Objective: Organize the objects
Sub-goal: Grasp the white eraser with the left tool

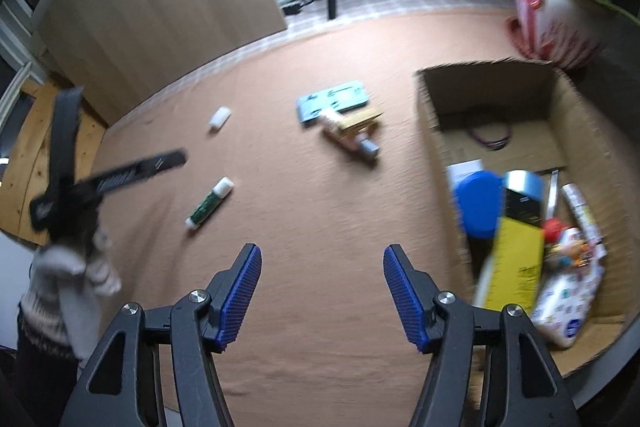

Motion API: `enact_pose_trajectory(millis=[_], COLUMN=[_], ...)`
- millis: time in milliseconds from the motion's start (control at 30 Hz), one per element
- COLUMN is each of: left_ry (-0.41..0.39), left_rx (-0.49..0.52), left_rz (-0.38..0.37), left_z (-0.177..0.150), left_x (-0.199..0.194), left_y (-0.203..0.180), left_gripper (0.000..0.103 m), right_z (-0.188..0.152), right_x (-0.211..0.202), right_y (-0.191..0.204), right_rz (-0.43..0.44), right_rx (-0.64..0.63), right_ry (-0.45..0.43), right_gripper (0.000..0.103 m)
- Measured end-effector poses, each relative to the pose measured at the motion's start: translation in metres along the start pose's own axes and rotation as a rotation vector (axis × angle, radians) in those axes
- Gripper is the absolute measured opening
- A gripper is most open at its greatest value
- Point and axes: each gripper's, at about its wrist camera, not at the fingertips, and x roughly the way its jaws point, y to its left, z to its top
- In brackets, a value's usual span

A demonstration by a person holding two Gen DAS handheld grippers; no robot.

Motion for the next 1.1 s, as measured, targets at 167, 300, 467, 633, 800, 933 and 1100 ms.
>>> enact_pose_trajectory(millis=[167,300,467,633,800,933,1100], left_ry=[0.017,0.036,0.061,0.064,0.057,0.052,0.035], left_rx=[0.005,-0.009,0.005,0.04,0.052,0.046,0.024], left_rz=[0.029,0.036,0.041,0.062,0.062,0.058,0.055], left_z=[0.03,0.051,0.065,0.07,0.066,0.059,0.045], left_x=[0.028,0.051,0.071,0.077,0.075,0.067,0.049], left_y=[0.001,0.004,0.001,-0.005,-0.004,0.002,0.017], left_gripper=[0.044,0.039,0.032,0.022,0.018,0.016,0.014], right_z=[0.003,0.006,0.012,0.02,0.028,0.033,0.04], right_x=[0.019,0.028,0.04,0.052,0.066,0.083,0.107], right_y=[0.013,0.016,0.016,0.024,0.038,0.052,0.066], right_rz=[0.035,0.055,0.076,0.1,0.113,0.105,0.117], right_rx=[0.013,0.032,0.065,0.081,0.084,0.075,0.083], right_ry=[0.034,0.054,0.077,0.099,0.116,0.137,0.175], right_gripper=[0.048,0.047,0.044,0.042,0.041,0.037,0.032])
